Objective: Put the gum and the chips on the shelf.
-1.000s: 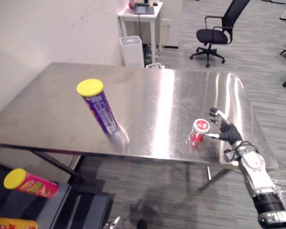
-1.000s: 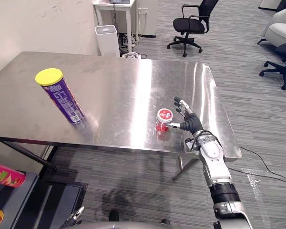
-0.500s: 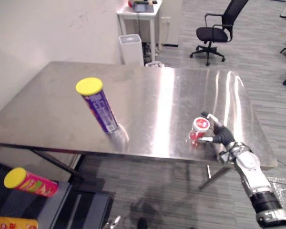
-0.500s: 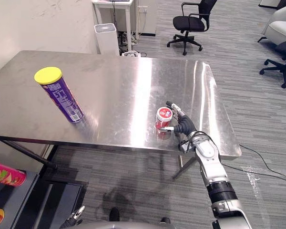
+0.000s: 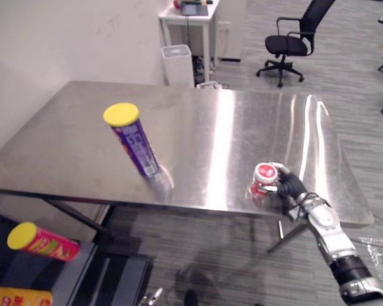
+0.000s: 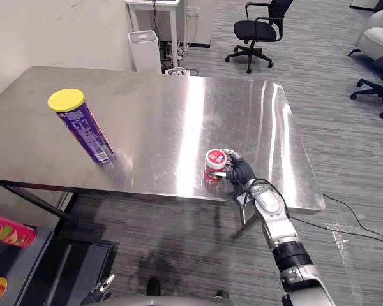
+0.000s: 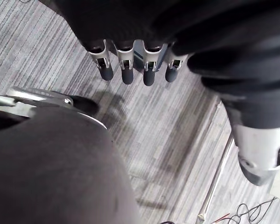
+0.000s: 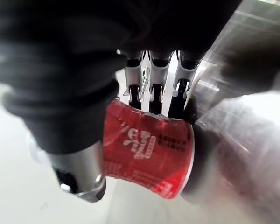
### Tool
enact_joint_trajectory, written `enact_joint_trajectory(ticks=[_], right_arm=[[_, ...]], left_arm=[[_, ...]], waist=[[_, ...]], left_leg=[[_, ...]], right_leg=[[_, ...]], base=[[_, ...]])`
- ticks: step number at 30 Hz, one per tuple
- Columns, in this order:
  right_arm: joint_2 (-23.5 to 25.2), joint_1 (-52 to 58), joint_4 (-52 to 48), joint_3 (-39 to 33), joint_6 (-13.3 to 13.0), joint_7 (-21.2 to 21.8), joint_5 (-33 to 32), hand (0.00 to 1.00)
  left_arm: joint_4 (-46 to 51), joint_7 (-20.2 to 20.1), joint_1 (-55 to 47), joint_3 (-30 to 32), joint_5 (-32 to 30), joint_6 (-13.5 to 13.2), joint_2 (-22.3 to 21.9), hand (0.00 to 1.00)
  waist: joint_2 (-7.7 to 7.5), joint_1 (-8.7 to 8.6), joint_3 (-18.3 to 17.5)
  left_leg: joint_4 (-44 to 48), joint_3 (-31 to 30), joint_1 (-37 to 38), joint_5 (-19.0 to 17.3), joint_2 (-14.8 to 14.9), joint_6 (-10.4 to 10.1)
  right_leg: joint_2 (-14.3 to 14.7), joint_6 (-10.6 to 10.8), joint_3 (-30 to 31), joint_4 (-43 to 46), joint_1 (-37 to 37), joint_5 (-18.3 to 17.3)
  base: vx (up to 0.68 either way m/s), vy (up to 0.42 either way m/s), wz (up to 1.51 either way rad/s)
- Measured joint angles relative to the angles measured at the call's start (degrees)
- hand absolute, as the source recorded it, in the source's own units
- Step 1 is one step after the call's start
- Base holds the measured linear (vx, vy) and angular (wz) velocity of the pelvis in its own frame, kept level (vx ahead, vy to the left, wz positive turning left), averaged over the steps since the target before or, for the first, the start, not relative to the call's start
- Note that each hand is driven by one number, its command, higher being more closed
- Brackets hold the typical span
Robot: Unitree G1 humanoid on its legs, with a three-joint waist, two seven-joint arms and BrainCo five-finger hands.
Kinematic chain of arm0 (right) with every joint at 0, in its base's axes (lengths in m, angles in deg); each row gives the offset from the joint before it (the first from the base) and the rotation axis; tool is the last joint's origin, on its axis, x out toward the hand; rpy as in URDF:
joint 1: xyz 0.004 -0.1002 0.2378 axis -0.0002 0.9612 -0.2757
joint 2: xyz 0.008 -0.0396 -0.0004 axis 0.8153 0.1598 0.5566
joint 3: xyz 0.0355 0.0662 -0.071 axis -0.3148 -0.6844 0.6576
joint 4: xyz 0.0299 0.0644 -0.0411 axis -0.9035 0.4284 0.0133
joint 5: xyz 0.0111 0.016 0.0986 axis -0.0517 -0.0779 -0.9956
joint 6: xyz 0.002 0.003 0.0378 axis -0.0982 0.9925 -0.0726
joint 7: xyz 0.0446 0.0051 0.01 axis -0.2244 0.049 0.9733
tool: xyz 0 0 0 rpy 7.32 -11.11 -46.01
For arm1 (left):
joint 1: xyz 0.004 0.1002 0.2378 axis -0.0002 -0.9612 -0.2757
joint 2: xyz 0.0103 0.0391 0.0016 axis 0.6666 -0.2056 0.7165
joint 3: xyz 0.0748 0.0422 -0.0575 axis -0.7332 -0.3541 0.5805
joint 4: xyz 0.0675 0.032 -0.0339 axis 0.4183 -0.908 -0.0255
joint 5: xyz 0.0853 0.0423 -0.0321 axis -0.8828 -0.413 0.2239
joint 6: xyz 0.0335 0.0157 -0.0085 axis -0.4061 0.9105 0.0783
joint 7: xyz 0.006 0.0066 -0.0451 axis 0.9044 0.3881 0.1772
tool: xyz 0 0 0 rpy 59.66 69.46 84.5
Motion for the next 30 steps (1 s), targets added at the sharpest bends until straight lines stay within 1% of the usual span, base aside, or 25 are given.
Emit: enact_joint_trajectory(ticks=[3,7,12,15,17,20,26,30], right_arm=[[0.1,-0.1,0.0,0.0,0.0,-1.0,1.3,1.0],[1.2,-0.8,0.0,0.0,-0.1,-1.7,1.8,1.0],[1.3,-0.8,-1.4,-0.1,0.0,-2.8,1.7,1.0],[1.4,-0.7,-7.7,-1.6,0.5,-3.6,-0.9,1.0],[2.4,-0.6,-13.4,-4.8,0.6,-3.8,-3.5,1.0],[2.3,-0.7,-19.3,-7.7,0.6,-4.1,-7.7,1.0],[2.2,-0.4,-25.4,-10.3,0.8,-4.1,-9.6,1.0],[2.1,-0.3,-26.1,-11.8,0.8,-4.3,-9.6,1.0]], left_arm=[[0.0,0.0,0.4,-0.5,0.0,0.0,0.0,0.0],[0.0,0.0,0.5,-0.6,0.0,0.0,0.0,0.0],[0.0,0.2,0.7,-0.2,-0.1,0.0,0.0,0.0],[0.0,0.5,0.7,0.3,-0.1,0.0,0.0,0.0],[0.1,0.6,0.7,1.1,-0.1,0.0,-0.3,0.0],[0.1,0.9,0.6,2.5,-0.1,0.0,-0.6,0.0],[0.2,1.1,0.6,3.5,-0.1,-0.1,-0.8,0.0],[0.2,1.5,0.6,4.0,0.0,0.0,-1.1,0.0]], waist=[[0.03,0.63,0.1],[0.03,0.65,0.4],[-0.15,0.7,0.5],[-0.24,0.65,0.6],[-0.37,0.57,0.7],[-0.72,0.53,0.9],[-0.79,0.33,0.9],[-0.8,0.16,0.9]], left_leg=[[0.0,-0.2,0.0,0.0,0.0,0.0],[0.0,-0.6,0.0,0.1,0.0,-0.1],[0.0,-0.6,0.0,0.1,0.0,-0.1],[0.0,-0.5,0.0,0.1,0.0,-0.1],[0.0,-0.5,0.1,0.1,0.1,-0.1],[0.0,-0.3,0.6,0.0,0.2,-0.1],[0.0,-0.2,0.9,0.0,0.3,-0.2],[0.0,-0.9,1.1,0.1,0.3,-0.2]], right_leg=[[0.0,0.0,-0.1,0.0,0.1,0.0],[0.0,-0.1,-0.5,0.0,0.2,-0.1],[0.0,-0.1,-0.5,-0.1,0.4,-0.1],[0.1,-0.1,-0.3,0.0,0.4,0.0],[0.1,-0.1,-0.2,0.0,0.4,0.0],[0.1,-0.1,-0.1,0.0,0.8,0.0],[0.2,-0.1,0.1,0.2,1.0,0.0],[0.2,-0.1,0.0,1.0,1.1,0.0]], base=[[0.0,0.0,0.01],[0.0,0.0,0.05],[0.0,0.0,0.0],[0.0,0.0,0.0],[0.0,0.0,0.0],[0.0,0.0,-0.01],[0.0,0.0,-0.02],[0.0,0.0,0.07]])
